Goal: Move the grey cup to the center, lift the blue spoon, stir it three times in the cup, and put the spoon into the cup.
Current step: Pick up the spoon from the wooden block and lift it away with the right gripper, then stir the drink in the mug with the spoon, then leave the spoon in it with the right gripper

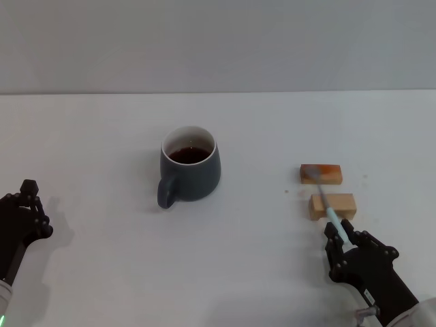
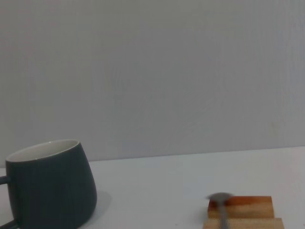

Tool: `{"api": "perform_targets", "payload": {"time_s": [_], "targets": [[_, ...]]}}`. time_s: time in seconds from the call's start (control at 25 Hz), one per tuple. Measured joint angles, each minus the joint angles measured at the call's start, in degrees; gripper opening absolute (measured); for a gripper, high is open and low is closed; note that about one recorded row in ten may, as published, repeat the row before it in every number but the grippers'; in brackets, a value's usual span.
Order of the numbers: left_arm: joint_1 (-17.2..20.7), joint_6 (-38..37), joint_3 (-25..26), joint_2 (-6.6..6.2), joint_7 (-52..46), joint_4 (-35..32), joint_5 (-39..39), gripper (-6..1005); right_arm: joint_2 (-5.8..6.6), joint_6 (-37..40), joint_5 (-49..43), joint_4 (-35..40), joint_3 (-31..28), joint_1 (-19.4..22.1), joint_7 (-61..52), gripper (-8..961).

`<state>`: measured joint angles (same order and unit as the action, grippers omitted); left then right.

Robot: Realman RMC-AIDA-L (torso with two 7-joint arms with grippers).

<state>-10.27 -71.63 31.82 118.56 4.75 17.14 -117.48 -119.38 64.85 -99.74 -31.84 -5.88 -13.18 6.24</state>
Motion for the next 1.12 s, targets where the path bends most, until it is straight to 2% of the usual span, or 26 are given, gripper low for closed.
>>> {"api": "perform_targets", "payload": {"time_s": [0.36,0.56,0.68,0.84,0.92,1.0,1.12], "targets": [[0.25,-0.21,0.0,0.0,0.0,0.0,0.11,-1,0.08,1.09,0.08,-1.01,-0.1,0.94,0.58,165],[0.48,-0.35,0.0,0.0,0.0,0.0,0.15,-2,0.8,4.63,0.07,-5.98,-0.26,3.12,6.29,164],[0.63,-0.43,0.0,0.0,0.0,-0.01,0.1,-2,2.72,4.84,0.1,-12.64,-0.63,3.57,11.59,164],[0.75,-0.45,0.0,0.01,0.0,0.0,0.0,-2,6.67,1.76,0.12,-22.71,-2.72,2.95,16.72,164],[0.78,-0.46,0.0,0.0,0.0,0.0,-0.02,-2,9.08,-3.77,0.16,-28.91,-6.18,2.76,19.92,164],[0.82,-0.45,0.0,0.0,0.0,0.0,-0.04,-1,10.62,-8.51,0.19,-34.3,-9.98,3.26,24.88,164],[0.94,-0.46,0.0,0.0,0.0,0.0,-0.08,-1,11.76,-16.51,0.8,-42.45,-16.25,5.53,34.64,164]]}}
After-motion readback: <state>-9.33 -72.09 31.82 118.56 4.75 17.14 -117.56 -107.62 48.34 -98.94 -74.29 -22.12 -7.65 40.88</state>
